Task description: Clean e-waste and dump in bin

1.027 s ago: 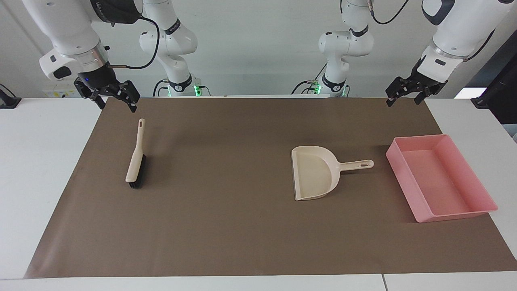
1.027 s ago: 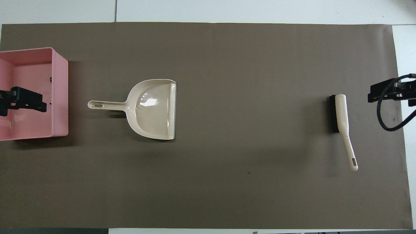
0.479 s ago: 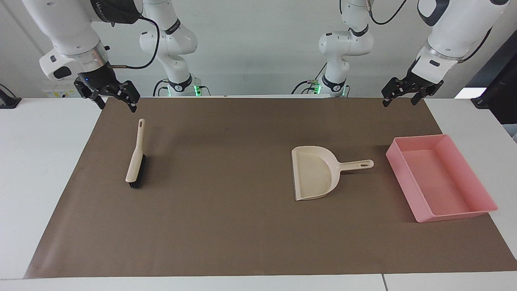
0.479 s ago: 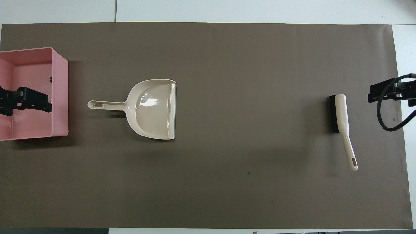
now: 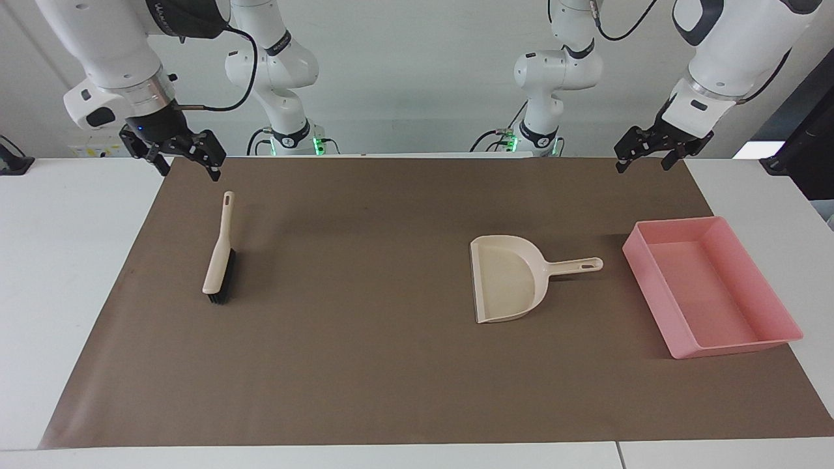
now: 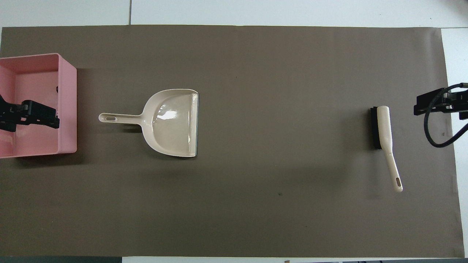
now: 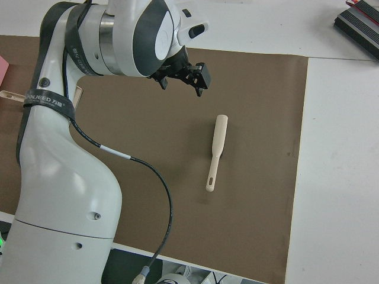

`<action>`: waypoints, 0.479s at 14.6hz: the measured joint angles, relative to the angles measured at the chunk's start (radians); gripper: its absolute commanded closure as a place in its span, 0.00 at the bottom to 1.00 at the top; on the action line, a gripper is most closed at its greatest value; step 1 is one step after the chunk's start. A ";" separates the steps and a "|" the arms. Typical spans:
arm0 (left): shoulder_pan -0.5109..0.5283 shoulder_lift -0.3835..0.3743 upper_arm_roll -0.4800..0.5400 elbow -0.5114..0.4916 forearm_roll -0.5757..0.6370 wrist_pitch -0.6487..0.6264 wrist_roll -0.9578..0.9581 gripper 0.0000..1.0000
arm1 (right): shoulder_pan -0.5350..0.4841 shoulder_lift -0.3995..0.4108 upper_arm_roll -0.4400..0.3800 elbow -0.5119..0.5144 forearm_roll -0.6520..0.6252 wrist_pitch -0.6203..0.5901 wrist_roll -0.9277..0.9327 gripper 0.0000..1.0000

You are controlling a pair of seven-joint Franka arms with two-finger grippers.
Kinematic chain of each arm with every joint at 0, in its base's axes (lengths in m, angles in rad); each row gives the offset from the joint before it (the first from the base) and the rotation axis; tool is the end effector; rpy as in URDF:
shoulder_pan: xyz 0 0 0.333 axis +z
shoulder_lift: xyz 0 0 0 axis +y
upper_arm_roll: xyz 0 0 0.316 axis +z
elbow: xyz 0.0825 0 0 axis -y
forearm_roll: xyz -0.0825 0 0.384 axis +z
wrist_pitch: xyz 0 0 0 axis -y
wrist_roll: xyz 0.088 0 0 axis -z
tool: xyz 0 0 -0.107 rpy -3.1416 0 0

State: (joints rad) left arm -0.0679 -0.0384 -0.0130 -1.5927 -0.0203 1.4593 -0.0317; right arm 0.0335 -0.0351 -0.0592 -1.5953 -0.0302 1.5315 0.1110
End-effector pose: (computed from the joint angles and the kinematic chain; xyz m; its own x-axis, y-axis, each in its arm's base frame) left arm 0.5284 -0.0453 0.6259 0.9941 -0.0510 -0.0954 -0.0496 -0.9986 0.0168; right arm 0.5391 -0.0178 0.6288 0.9902 -0.1373 -0.0255 -0.1365 -0.9902 0.0311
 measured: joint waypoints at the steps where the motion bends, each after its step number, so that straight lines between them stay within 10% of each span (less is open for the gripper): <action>1: 0.000 0.000 0.000 -0.001 0.000 0.001 0.026 0.00 | 0.000 0.000 0.000 0.000 0.000 0.000 0.000 0.00; 7: 0.002 -0.004 0.000 -0.023 0.001 0.059 0.063 0.00 | 0.000 0.000 0.000 0.000 0.000 0.000 0.000 0.00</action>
State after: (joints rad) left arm -0.0663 -0.0428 -0.0130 -1.6153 -0.0188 1.5179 0.0309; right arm 0.0335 -0.0351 -0.0592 -1.5953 -0.0302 1.5315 0.1110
